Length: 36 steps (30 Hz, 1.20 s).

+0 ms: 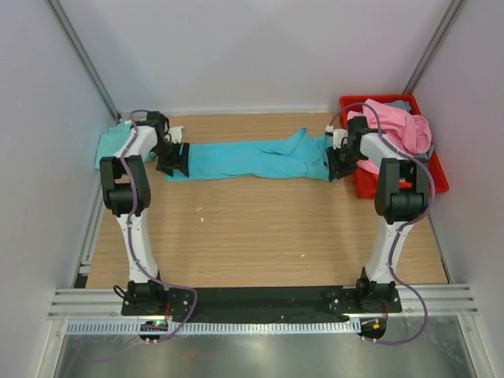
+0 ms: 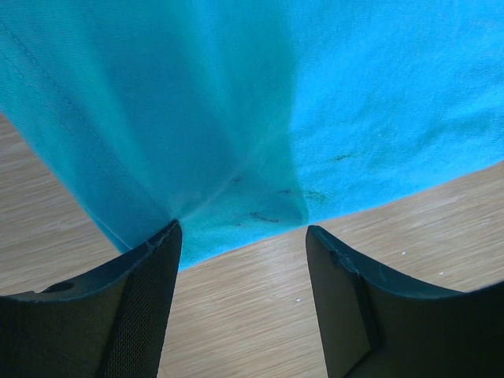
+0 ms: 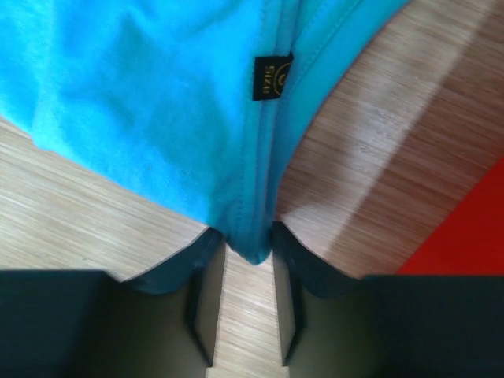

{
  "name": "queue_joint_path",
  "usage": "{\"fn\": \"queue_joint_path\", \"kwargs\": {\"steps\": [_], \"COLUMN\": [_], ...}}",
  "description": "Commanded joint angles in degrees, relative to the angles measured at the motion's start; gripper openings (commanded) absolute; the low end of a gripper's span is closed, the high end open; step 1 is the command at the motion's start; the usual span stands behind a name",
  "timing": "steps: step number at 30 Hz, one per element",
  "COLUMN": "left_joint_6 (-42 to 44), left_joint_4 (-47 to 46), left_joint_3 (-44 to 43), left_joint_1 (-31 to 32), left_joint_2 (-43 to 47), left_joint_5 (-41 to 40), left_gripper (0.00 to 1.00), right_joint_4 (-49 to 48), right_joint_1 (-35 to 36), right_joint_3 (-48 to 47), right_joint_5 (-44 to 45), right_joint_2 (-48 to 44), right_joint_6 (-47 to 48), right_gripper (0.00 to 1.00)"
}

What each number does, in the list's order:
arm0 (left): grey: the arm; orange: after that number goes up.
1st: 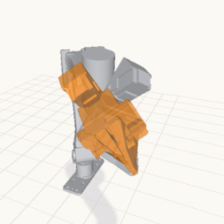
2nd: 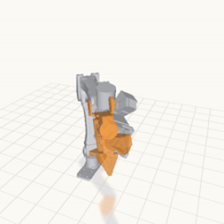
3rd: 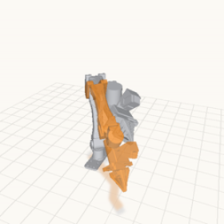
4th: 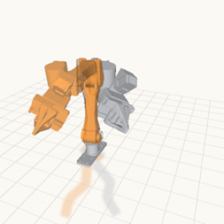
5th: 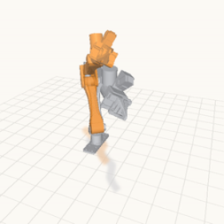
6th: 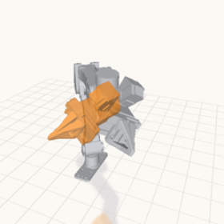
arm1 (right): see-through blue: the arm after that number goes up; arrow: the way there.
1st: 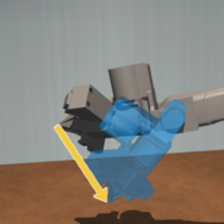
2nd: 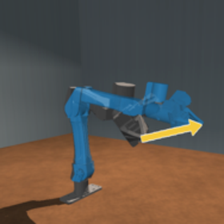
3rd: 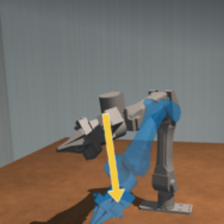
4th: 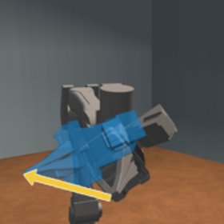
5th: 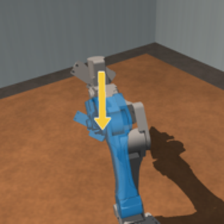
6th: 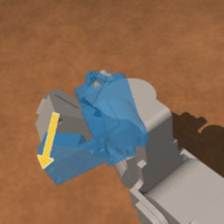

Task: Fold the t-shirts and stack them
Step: Fold the tshirt

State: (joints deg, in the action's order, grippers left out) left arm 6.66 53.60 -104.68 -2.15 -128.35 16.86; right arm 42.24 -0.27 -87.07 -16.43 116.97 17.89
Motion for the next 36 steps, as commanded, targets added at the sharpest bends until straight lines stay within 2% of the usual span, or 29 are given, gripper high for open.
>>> {"fn": "queue_joint_path", "kwargs": {"steps": [1, 2, 3, 6, 24, 28, 29, 31, 32, 36], "left_joint_6": [0.64, 0.73, 0.9, 1.43, 4.59, 5.39, 5.3, 5.3, 5.12, 3.46], "left_joint_4": [0.27, 0.19, 0.1, 0.18, 0.89, -0.07, -0.17, 0.18, 0.01, -1.66], "left_joint_3": [-2.1, -2.02, -2.02, -2.1, -0.18, 2.89, 3.78, 5.71, 6.5, 10.19], "left_joint_1": [-0.22, -0.22, -0.39, -0.57, -3.65, -3.65, -3.65, -3.56, -3.56, -3.21], "left_joint_2": [-0.32, -0.32, -0.49, -0.75, 1.44, 4.68, 5.91, 10.21, 11.97, 20.5], "left_joint_5": [-1.13, -1.48, -2.09, -3.06, -6.05, -5.79, -5.44, -4.12, -3.34, 0.88], "left_gripper": [0.66, 0.66, 0.66, 0.66, 0.66, 0.65, 0.66, 0.66, 0.66, 0.68], "right_joint_4": [-0.58, -0.4, 0.03, 1.09, 6.1, 6.63, 7.06, 7.5, 7.51, 6.11], "right_joint_1": [-1.13, -1.22, -1.22, -1.22, -1.31, -1.31, -1.31, -1.31, -1.31, -1.22], "right_joint_3": [-2.23, -2.23, -2.23, -1.88, 1.19, 3.13, 3.31, 3.4, 3.48, 2.52], "right_joint_5": [0.34, 0.25, 0.25, 0.25, 2.72, 1.49, 1.14, 0.0, -1.05, -4.49], "right_joint_2": [0.54, 0.46, 0.19, -0.33, -4.29, -7.36, -8.06, -10.87, -12.28, -17.99], "right_joint_6": [0.22, 0.3, 0.48, 1.0, 3.29, 3.2, 3.12, 2.94, 2.94, 1.89], "right_gripper": [0.29, 0.24, 0.13, 0.01, 0.02, 0.07, 0.18, 0.3, 0.4, 0.49]}}
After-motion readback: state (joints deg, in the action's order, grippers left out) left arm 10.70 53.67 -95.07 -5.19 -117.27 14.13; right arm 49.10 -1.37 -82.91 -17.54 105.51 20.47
